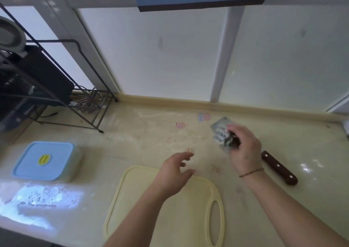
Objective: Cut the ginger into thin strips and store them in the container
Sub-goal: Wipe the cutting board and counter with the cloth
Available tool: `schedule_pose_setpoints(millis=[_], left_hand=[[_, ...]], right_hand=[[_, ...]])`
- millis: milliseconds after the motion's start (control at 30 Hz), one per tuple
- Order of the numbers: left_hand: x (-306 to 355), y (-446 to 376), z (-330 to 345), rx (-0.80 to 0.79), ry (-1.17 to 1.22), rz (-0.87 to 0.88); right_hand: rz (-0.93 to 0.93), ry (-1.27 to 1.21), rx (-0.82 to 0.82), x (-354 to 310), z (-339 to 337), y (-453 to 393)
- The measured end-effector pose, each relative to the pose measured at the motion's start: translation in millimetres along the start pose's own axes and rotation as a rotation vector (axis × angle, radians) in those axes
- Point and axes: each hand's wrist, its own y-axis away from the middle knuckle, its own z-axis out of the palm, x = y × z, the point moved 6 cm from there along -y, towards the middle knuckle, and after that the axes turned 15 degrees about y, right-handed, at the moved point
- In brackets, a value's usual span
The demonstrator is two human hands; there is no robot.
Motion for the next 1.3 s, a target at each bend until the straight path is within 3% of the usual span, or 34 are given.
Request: schedule_pose_setpoints(millis=[33,67,167,367,467,633,700,800,933,1000,1100,1200,1300], left_hand=[[-8.8,0.5,-11.9,0.004,-0.175,0.036],[-16.9,1.5,-23.0,0.013,-0.283,0.061],[-36.6,5.9,-54.5,0.109,-0.318,0.057],[-69.0,9.0,-102.9,0.201,-0.478,0.009],[-84.5,10.5,-121.8,0.219,-0.346,-0.117],[-97.0,7.8,-133.3,0.169,-0.237,-0.039],[-99.9,8.0,-140.8,0.205,-0.144,-0.005],[-106.7,17.4,-161.1,0.387,0.061,0.064],[-105.9,47.9,-207.5,0.691,-0.028,0.267],[-113.5,59.8,-222.2,0.689,-0.089,0.321],[-129.3,68.9,-227.7,0.551,-0.115,0.34],[-137.4,78.0,-225.3,0.473,-0.111,0.357],[-144.2,76.8,-220.2,0.42,-0.365,0.336]], right_hand=[[-0.114,0.069,0.025,-4.6,6.7,-6.3],[-0.204,0.13,-0.051,-6.8,21.1,-11.3],[-0.325,0.29,-0.366,-2.3,66.6,-0.6],[-0.045,0.384,-0.467,-0.2,106.6,5.1],[0.005,0.328,-0.367,-11.1,128.8,2.2],[0.052,0.274,-0.363,-61.7,156.5,-6.5],[-0.007,0.202,-0.416,-102.6,179.8,-5.3],[-0.133,0.122,-0.501,-178.4,208.9,8.3],[-0.472,0.14,-0.794,-273.5,238.7,61.6],[-0.573,0.211,-0.86,-286.8,244.0,92.1],[-0.668,0.135,-0.944,-284.6,234.9,125.8],[-0.678,-0.066,-0.855,-279.7,210.3,135.6],[-0.306,0.042,-0.411,-209.1,150.6,115.7]])
